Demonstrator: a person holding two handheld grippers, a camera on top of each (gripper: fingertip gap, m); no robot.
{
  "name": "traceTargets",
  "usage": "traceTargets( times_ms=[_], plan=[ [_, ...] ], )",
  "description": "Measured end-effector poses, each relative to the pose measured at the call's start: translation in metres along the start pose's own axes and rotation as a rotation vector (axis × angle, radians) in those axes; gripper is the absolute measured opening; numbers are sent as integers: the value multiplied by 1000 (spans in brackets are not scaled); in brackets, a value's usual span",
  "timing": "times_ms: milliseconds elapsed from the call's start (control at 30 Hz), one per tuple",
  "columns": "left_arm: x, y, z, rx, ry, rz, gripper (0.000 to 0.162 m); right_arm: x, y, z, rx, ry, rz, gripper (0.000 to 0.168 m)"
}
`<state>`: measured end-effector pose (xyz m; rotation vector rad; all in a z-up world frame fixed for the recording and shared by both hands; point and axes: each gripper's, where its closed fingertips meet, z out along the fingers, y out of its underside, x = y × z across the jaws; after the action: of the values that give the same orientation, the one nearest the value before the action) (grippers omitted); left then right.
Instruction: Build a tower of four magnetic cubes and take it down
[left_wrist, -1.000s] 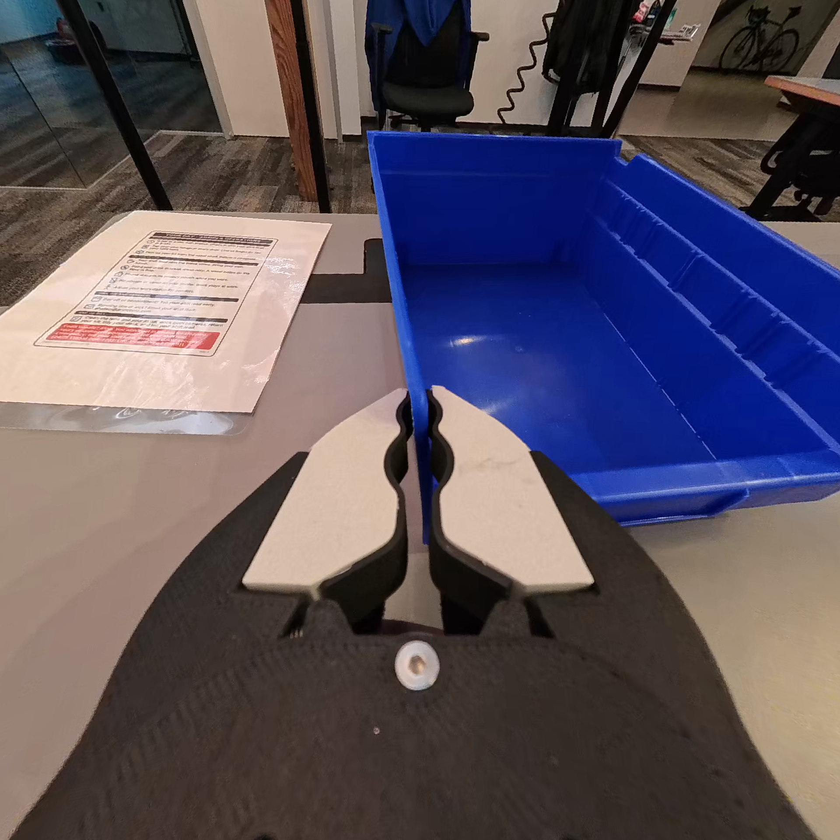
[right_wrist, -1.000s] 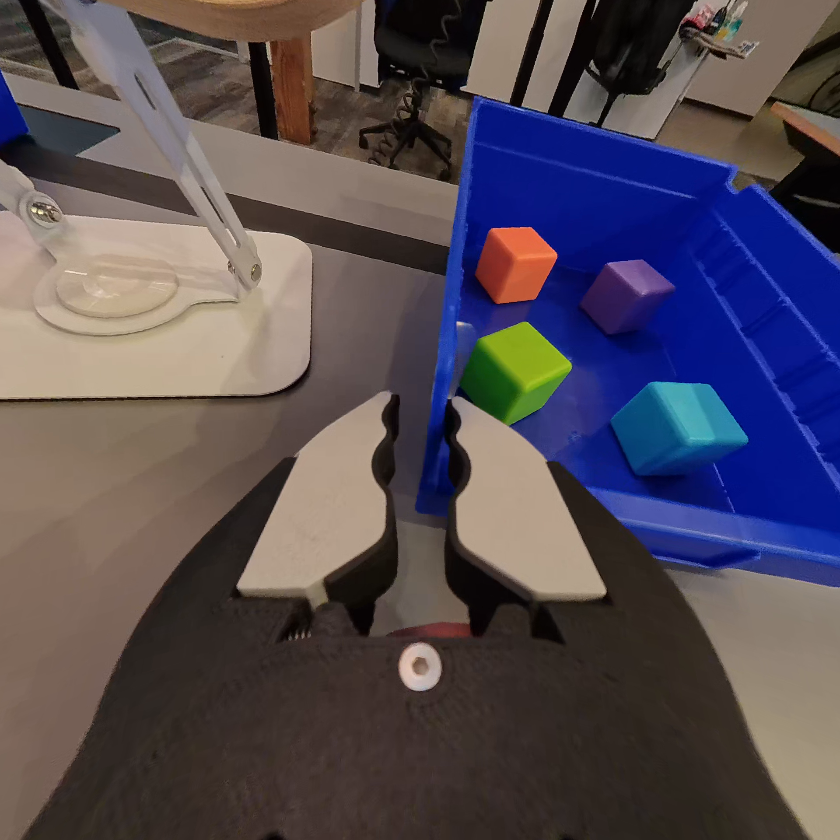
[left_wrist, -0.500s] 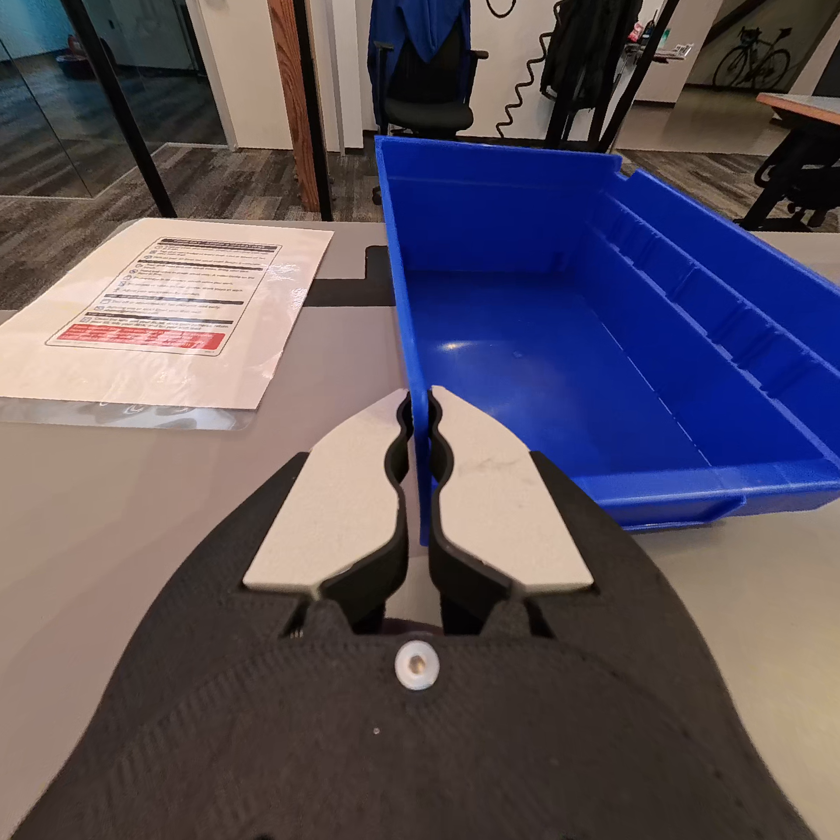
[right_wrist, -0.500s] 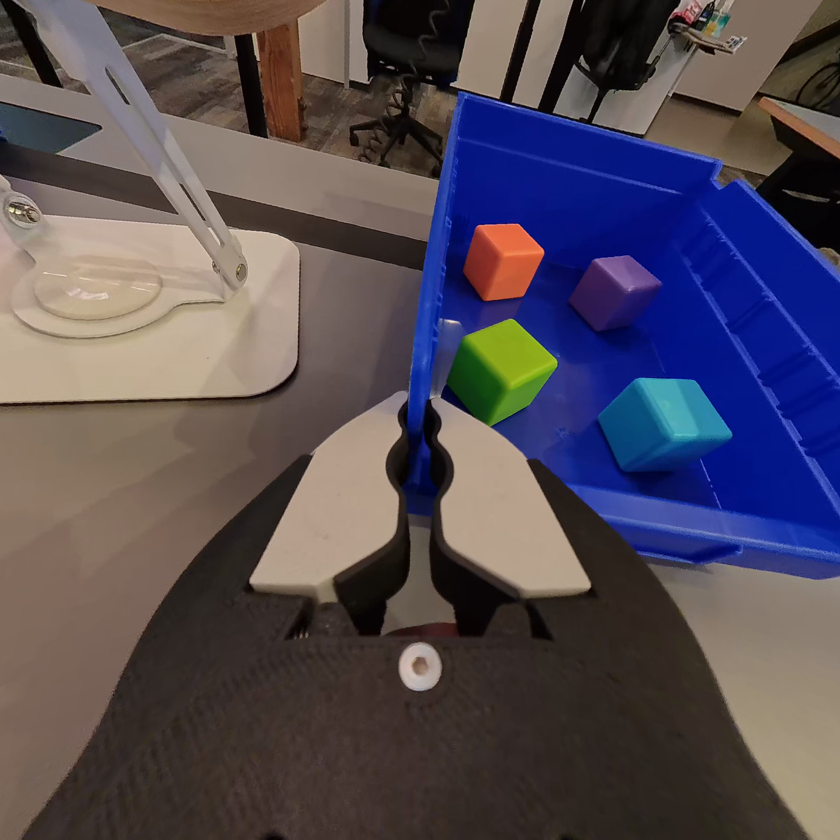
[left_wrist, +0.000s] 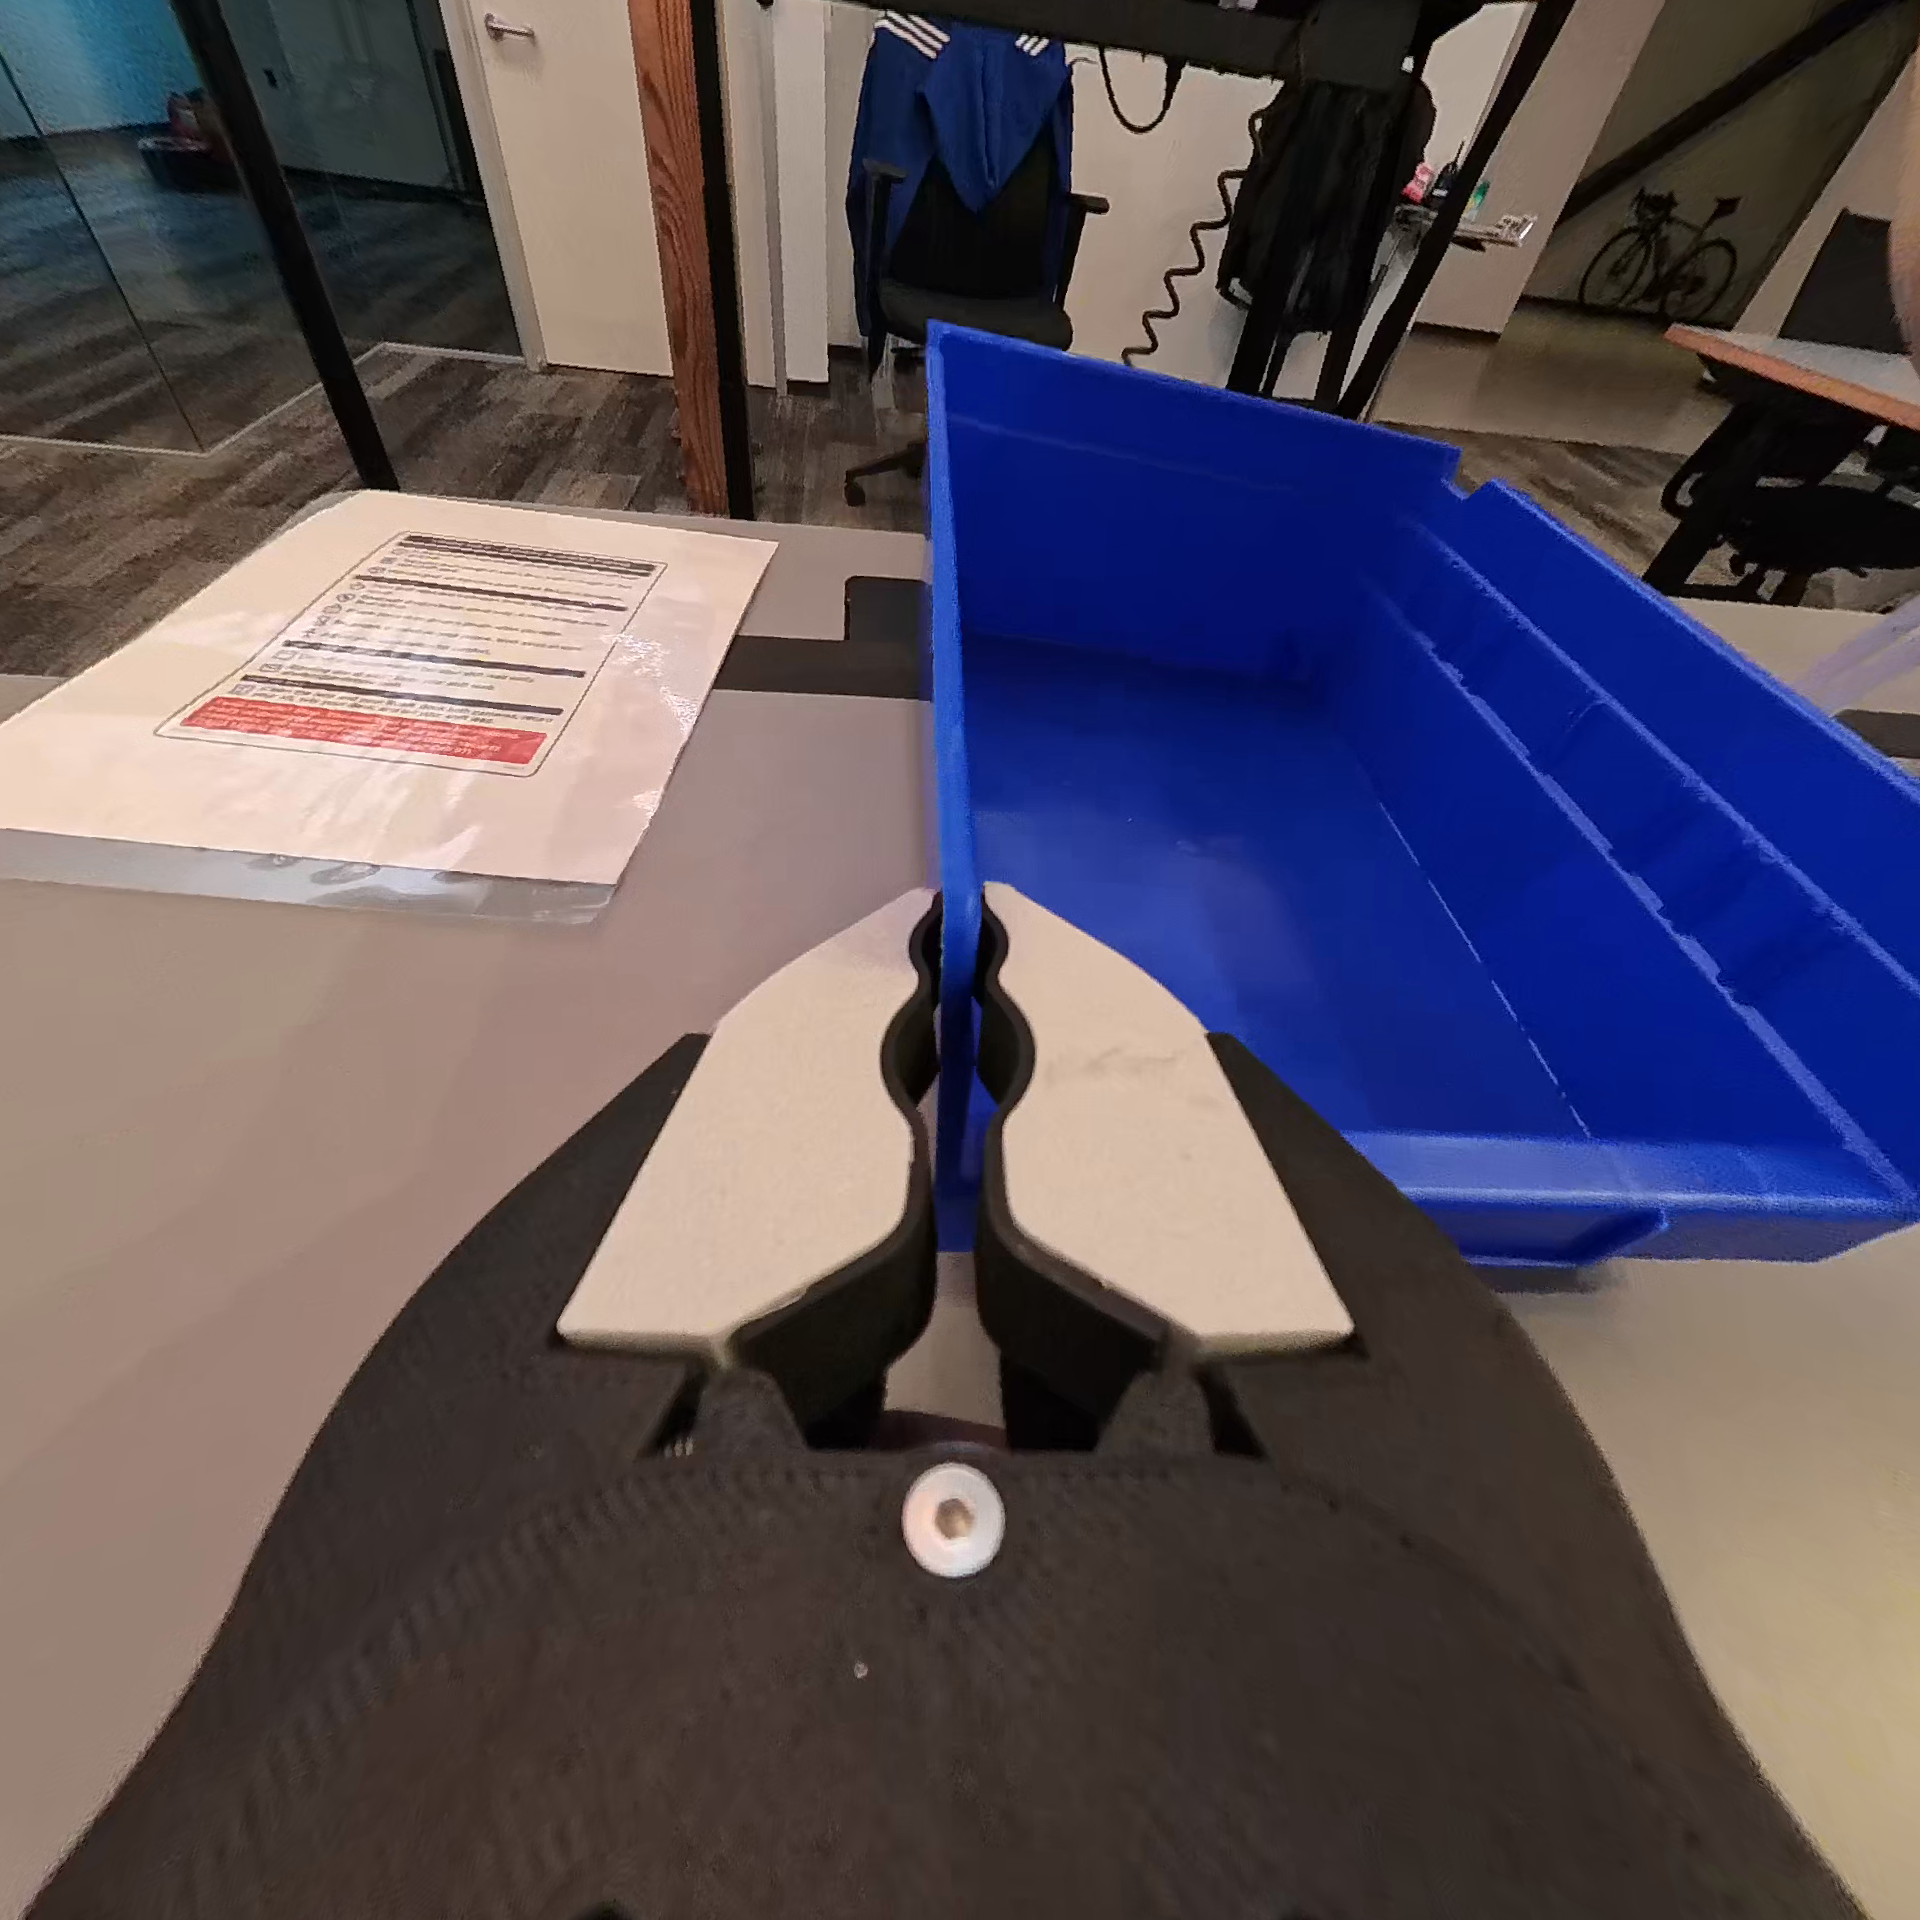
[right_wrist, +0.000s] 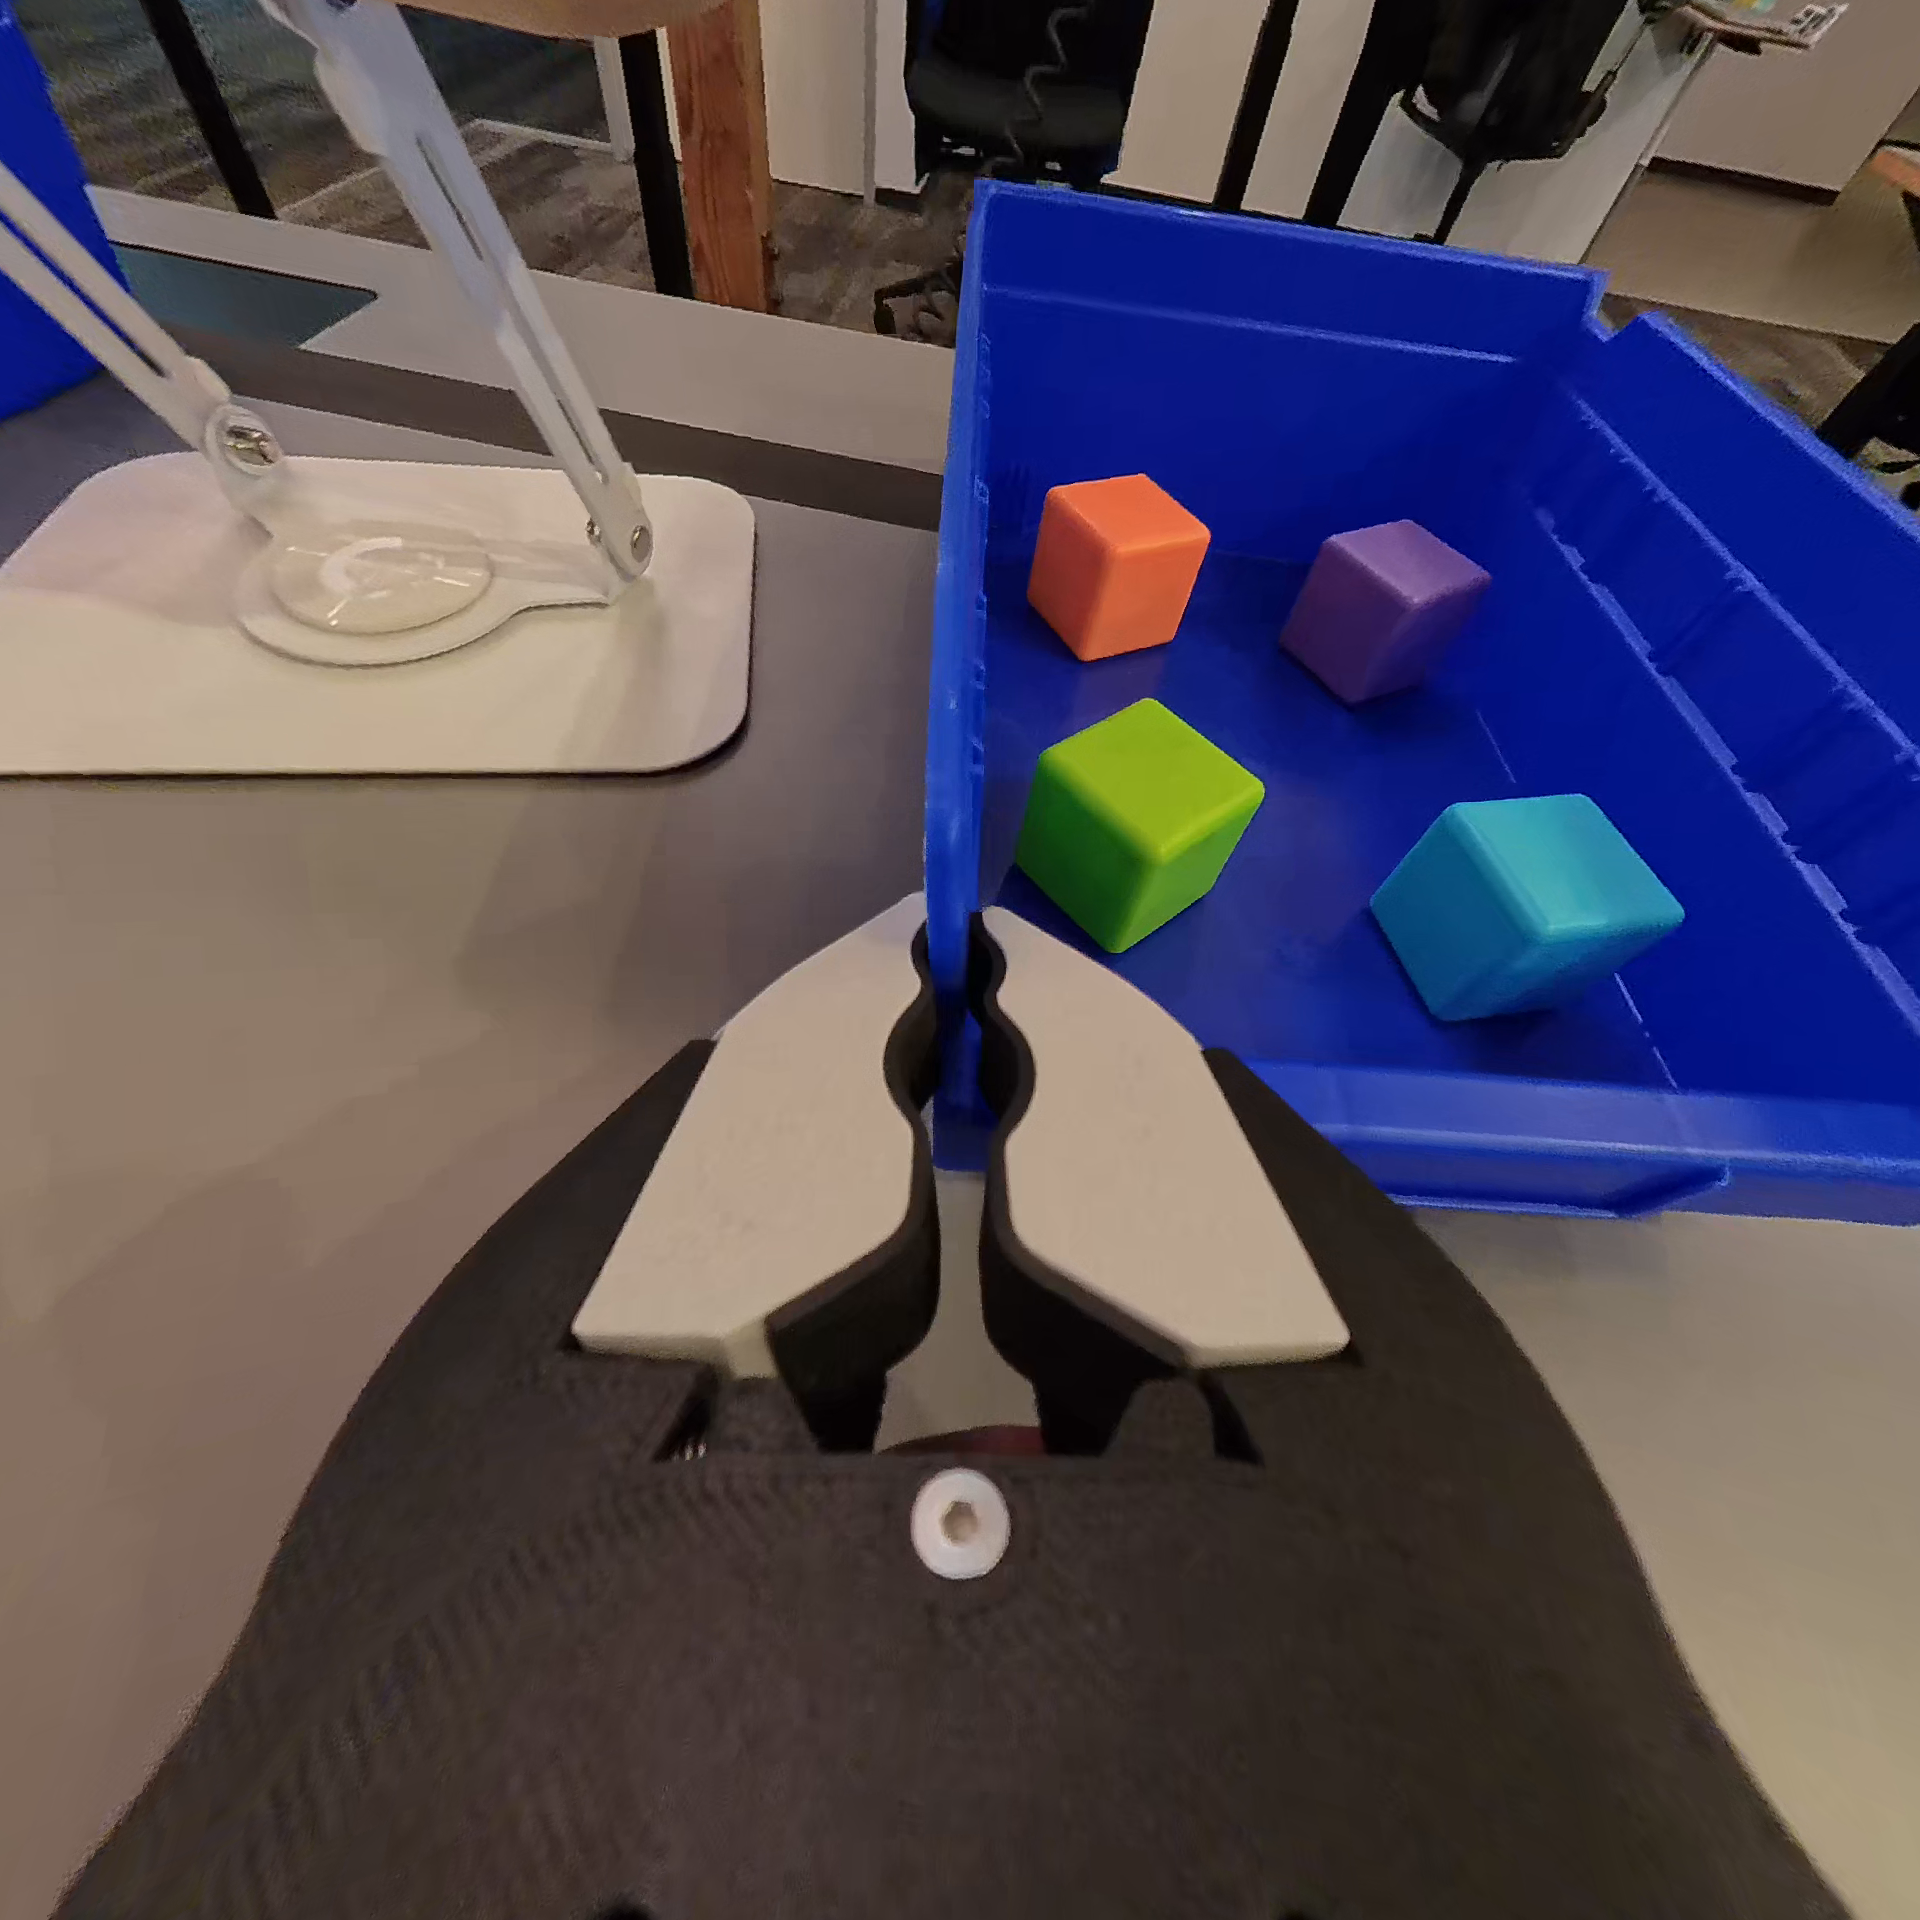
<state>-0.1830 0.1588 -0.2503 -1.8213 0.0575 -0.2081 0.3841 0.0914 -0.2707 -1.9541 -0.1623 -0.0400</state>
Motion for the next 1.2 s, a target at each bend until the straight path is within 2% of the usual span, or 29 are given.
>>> traceTargets(
  times_ms=[400,700,1200],
  plan=[
    [4,-2,-44,51,3,-1,2,-20,26,-68,5,-85,-17,2],
    [-14,12,-76,45,-32,-59,3,-37,42,-112,13,-141,-49,2],
    [-30,28,-156,22,-88,-49,2,-74,65,-178,24,-233,-95,2]
  ],
)
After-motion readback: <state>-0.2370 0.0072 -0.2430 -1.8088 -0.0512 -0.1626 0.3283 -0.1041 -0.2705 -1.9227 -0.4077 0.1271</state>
